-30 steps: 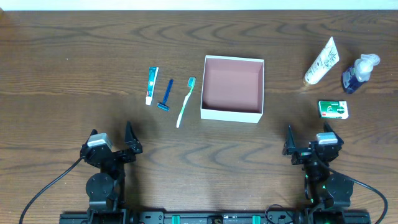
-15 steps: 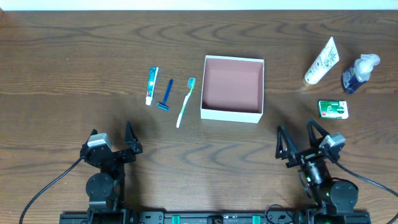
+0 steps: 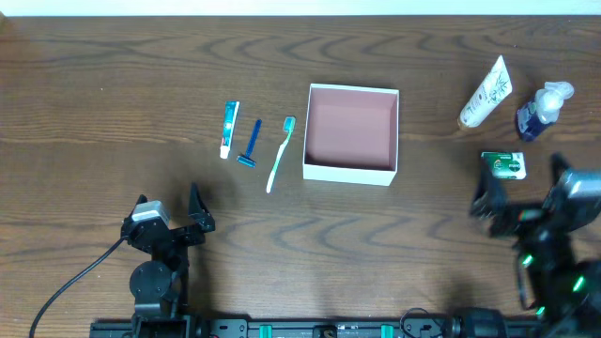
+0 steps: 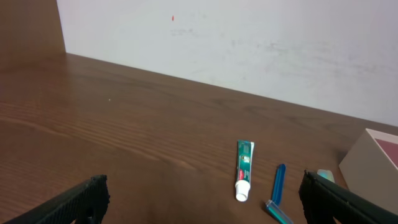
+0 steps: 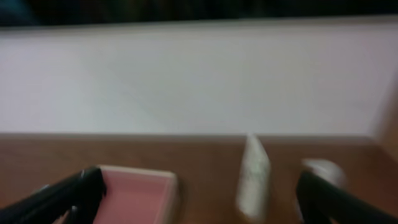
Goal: Pack container
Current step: 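Move the right gripper to the white cream tube and grasp it, then carry the white tube over the box and lower it inside, then release the tube and withdraw the right gripper toward the soap bottle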
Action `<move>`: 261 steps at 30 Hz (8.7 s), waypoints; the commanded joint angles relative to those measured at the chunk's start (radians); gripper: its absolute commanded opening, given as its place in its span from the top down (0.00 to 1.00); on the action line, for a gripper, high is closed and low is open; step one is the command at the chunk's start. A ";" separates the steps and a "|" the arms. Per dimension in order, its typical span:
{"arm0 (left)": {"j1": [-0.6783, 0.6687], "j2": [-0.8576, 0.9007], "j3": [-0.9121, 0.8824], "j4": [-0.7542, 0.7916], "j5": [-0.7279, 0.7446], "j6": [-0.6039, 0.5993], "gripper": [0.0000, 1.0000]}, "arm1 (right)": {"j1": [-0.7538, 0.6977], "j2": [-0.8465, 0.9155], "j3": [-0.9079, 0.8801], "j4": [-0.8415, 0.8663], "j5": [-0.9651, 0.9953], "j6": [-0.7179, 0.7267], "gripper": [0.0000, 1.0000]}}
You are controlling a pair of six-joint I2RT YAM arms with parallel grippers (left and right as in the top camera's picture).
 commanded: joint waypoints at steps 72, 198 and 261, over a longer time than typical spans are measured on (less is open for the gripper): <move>0.005 -0.006 -0.022 -0.037 -0.008 -0.005 0.02 | -0.161 1.583 1.313 -0.742 -0.024 -0.364 0.46; 0.005 -0.006 -0.022 -0.037 -0.008 -0.005 0.02 | 0.455 1.638 1.301 -0.542 -0.134 -0.177 0.99; 0.005 -0.006 -0.022 -0.037 -0.008 -0.005 0.02 | -0.200 1.327 1.342 -0.850 -0.255 -0.012 0.01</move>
